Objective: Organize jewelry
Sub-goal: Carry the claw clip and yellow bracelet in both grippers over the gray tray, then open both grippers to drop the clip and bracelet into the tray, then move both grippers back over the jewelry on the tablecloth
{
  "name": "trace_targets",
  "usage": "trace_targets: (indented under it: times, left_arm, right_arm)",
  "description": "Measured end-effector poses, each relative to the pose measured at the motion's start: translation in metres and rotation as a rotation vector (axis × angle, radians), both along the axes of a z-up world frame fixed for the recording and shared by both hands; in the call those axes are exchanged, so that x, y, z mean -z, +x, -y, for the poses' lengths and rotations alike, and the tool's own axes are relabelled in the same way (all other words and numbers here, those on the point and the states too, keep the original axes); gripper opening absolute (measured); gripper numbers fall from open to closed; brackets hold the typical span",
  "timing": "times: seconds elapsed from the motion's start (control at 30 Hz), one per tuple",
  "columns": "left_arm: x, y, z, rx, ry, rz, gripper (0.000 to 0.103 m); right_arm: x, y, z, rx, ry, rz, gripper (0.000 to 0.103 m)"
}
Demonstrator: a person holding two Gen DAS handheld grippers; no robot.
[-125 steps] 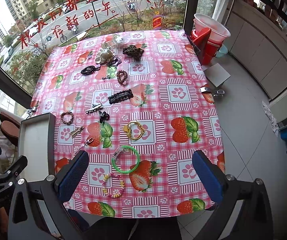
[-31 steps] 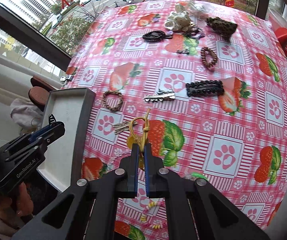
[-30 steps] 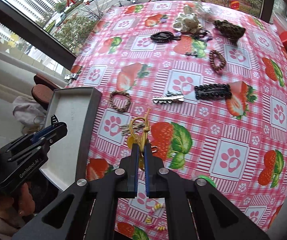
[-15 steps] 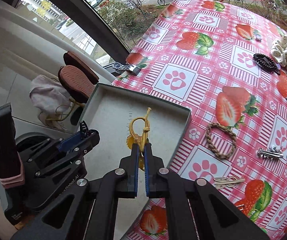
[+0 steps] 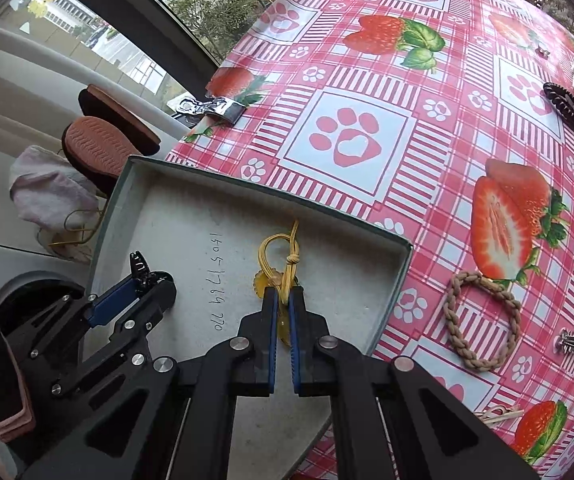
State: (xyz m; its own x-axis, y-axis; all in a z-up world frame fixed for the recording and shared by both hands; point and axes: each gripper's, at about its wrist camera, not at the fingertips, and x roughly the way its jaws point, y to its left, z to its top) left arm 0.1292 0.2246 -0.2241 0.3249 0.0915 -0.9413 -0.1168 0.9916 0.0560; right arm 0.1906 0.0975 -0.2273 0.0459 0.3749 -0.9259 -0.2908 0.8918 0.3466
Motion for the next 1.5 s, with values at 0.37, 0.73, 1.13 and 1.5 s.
trace_targets:
  times: [0.37, 0.73, 1.13, 1.5]
  left_arm:
    - [-0.004, -0.008, 0.004, -0.011, 0.037, -0.013, 0.03]
    - [-0.018, -0.018, 0.012, -0.032, 0.064, 0.006, 0.103]
    - [-0.04, -0.041, 0.032, 0.01, 0.041, 0.011, 0.103]
    - [-0.056, -0.067, 0.117, 0.176, 0.021, 0.001, 0.103]
  right_arm:
    - [-0.003, 0.002, 0.006, 0.012, 0.019, -0.001, 0.046]
    - [-0.051, -0.014, 0.04, 0.049, 0.131, 0.074, 0.069]
    - [-0.061, -0.066, 0.107, 0.171, 0.084, 0.053, 0.082]
    - [-0.06, -0.114, 0.187, 0.272, 0.083, 0.0, 0.103]
